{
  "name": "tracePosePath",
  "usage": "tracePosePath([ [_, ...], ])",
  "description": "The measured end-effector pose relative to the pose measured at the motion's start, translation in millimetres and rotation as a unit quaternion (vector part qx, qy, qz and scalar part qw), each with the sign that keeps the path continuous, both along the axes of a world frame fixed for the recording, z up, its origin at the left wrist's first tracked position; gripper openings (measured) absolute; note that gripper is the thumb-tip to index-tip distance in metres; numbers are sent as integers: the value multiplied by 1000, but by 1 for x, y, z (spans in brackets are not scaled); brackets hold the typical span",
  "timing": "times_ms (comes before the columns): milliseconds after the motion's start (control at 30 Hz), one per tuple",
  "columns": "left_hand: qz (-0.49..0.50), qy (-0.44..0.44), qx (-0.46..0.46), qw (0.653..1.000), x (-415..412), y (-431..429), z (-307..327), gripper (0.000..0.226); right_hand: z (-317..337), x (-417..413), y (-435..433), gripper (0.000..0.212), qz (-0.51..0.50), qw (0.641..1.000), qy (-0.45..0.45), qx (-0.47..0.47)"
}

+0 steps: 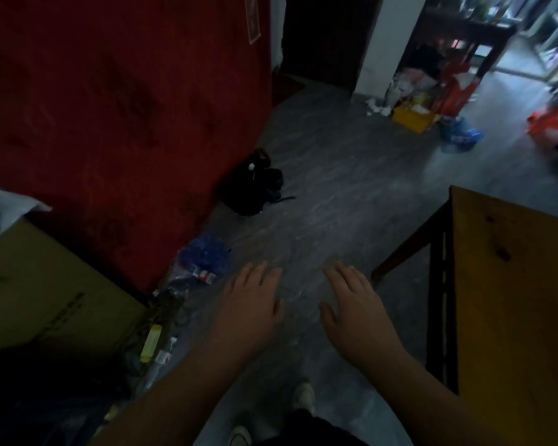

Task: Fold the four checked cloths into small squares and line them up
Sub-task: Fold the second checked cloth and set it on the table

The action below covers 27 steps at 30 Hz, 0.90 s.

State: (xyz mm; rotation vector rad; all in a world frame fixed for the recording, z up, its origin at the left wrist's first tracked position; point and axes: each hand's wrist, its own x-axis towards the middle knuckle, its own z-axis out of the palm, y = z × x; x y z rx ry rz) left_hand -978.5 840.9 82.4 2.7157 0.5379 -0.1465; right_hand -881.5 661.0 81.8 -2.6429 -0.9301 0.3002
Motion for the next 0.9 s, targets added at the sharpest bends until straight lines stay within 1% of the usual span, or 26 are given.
tracePosePath([
  [100, -18, 16, 6, 1000, 53, 18, -7, 64, -6, 46, 11, 64, -34, 999, -2, 13],
  [200, -41, 16, 21, 999, 125, 30, -10, 64, -14, 108, 17, 63, -58, 998, -6, 23],
  [333, -78, 11, 47, 996, 247, 34, -5, 65, -11, 217, 13, 65, -90, 995, -19, 30],
  [533, -111, -15, 80, 990, 423, 33, 23, 63, 17, 388, 0, 65, -118, 992, -34, 19],
  [700, -125, -20, 73, 989, 545, 54, 30, 63, 34, 502, 20, 65, -158, 986, -33, 47],
  [800, -130, -35, 60, 989, 623, 69, 30, 64, 32, 567, 39, 66, -164, 985, -27, 35],
  [900, -150, -46, 62, 986, 708, 86, 24, 68, 27, 639, 60, 66, -179, 983, -40, 23],
])
